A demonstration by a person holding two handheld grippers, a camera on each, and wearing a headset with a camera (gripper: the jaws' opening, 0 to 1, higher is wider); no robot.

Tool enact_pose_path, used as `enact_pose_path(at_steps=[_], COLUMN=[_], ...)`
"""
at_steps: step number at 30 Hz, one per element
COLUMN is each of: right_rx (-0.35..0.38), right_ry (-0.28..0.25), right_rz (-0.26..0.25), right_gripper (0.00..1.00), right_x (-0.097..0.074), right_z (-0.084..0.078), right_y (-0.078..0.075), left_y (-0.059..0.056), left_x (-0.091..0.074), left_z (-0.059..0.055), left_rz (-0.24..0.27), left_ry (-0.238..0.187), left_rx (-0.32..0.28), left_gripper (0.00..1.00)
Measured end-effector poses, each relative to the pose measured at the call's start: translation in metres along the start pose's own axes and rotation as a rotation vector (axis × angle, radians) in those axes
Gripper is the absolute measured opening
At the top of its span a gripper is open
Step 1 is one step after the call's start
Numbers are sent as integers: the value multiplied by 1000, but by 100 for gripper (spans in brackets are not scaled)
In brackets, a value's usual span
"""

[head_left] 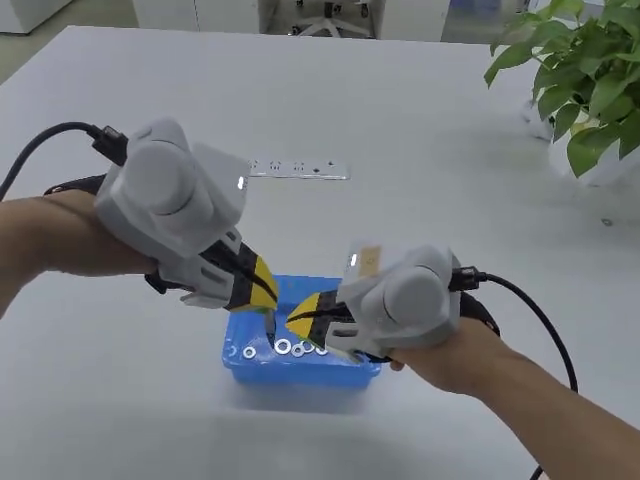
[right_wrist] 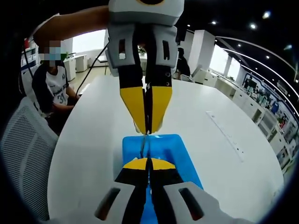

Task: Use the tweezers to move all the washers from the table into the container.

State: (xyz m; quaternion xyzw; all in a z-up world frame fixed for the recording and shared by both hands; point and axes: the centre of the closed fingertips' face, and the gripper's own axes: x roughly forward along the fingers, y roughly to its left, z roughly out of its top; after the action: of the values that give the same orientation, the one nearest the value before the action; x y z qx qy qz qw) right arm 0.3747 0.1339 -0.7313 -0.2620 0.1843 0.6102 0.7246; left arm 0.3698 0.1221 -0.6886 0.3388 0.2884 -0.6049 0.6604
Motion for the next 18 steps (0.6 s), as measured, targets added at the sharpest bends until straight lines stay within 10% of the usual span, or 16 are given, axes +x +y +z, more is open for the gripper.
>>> enact_pose_path(at_steps=[18], right_rx=[-2], right_ry=[-1], right_rz=[6], right_gripper=[2], right_x=[-1], right_z=[0], right_y=[3], left_y=[-3], left_x=[-5], left_z=[2], left_rz=[13], left_ry=[-4], left_rx=[-5], left_gripper=[5])
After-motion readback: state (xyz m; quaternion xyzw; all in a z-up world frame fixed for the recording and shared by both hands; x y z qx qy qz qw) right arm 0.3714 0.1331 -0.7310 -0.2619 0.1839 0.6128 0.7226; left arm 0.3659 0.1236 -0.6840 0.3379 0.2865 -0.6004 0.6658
